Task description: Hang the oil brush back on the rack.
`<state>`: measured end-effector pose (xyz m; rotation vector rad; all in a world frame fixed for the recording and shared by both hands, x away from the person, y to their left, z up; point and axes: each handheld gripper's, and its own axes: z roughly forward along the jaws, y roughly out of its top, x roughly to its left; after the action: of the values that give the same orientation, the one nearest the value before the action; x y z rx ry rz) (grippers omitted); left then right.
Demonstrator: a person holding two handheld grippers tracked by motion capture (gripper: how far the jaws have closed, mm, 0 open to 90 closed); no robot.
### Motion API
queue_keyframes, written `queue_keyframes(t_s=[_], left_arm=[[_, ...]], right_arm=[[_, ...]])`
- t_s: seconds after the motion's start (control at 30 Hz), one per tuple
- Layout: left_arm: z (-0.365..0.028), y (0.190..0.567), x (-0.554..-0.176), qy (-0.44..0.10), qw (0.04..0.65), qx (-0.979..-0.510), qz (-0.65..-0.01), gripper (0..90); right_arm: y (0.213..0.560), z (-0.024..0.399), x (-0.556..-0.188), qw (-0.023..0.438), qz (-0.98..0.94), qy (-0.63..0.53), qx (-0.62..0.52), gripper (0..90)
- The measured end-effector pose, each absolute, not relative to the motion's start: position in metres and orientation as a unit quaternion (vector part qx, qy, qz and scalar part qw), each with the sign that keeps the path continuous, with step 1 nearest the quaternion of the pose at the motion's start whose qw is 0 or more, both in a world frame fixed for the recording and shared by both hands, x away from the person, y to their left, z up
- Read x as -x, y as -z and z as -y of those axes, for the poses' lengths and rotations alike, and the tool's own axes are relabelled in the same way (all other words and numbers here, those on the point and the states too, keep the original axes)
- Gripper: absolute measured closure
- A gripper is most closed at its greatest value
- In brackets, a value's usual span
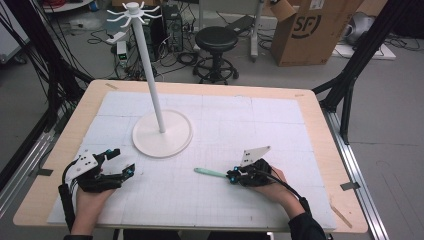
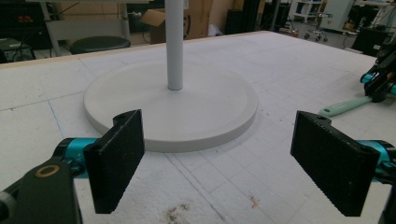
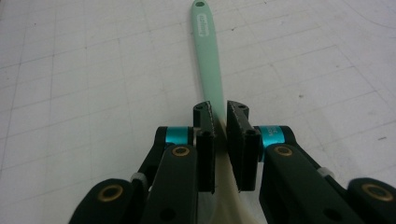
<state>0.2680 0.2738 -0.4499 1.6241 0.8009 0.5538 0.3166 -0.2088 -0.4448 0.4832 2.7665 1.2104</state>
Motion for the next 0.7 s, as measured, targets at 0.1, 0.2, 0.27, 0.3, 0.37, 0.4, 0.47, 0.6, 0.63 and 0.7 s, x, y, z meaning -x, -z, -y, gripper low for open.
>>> queue_keyframes(t_s=[0.1,0.2,0.27,0.3,0.37,0.4,0.47,0.6,0.63,0.7], left_arm=[[-0.274,0.45,-0.268,-0.238,0.584,-0.696,-0.344,18.3],[-0.274,0.45,-0.268,-0.237,0.584,-0.696,-0.344,18.3],[-0.274,0.45,-0.268,-0.237,0.584,-0.696,-0.344,18.4],[-0.274,0.45,-0.268,-0.237,0.585,-0.696,-0.344,18.4],[-0.274,0.45,-0.268,-0.238,0.584,-0.696,-0.344,18.4],[-0.274,0.45,-0.268,-0.238,0.584,-0.696,-0.344,18.4],[-0.274,0.45,-0.268,-0.238,0.584,-0.696,-0.343,18.5],[-0.274,0.45,-0.268,-0.237,0.584,-0.696,-0.343,18.4],[-0.274,0.45,-0.268,-0.237,0.584,-0.696,-0.343,18.4],[-0.274,0.45,-0.268,-0.237,0.584,-0.696,-0.343,18.4]], right_arm=[[0.445,0.209,-0.318,0.035,-0.901,-0.398,-0.167,83.1],[0.444,0.21,-0.318,0.039,-0.899,-0.402,-0.173,83.2],[0.441,0.211,-0.318,0.04,-0.893,-0.412,-0.177,83.3],[0.439,0.212,-0.319,0.043,-0.889,-0.418,-0.18,83.3],[0.433,0.215,-0.319,0.045,-0.882,-0.432,-0.184,83.3],[0.43,0.215,-0.319,0.048,-0.88,-0.433,-0.187,83.2],[0.425,0.215,-0.32,0.054,-0.877,-0.439,-0.185,83.2],[0.412,0.214,-0.321,0.059,-0.868,-0.455,-0.187,83.2],[0.408,0.213,-0.321,0.064,-0.866,-0.459,-0.187,83.2],[0.401,0.211,-0.322,0.065,-0.863,-0.464,-0.189,83.2]])
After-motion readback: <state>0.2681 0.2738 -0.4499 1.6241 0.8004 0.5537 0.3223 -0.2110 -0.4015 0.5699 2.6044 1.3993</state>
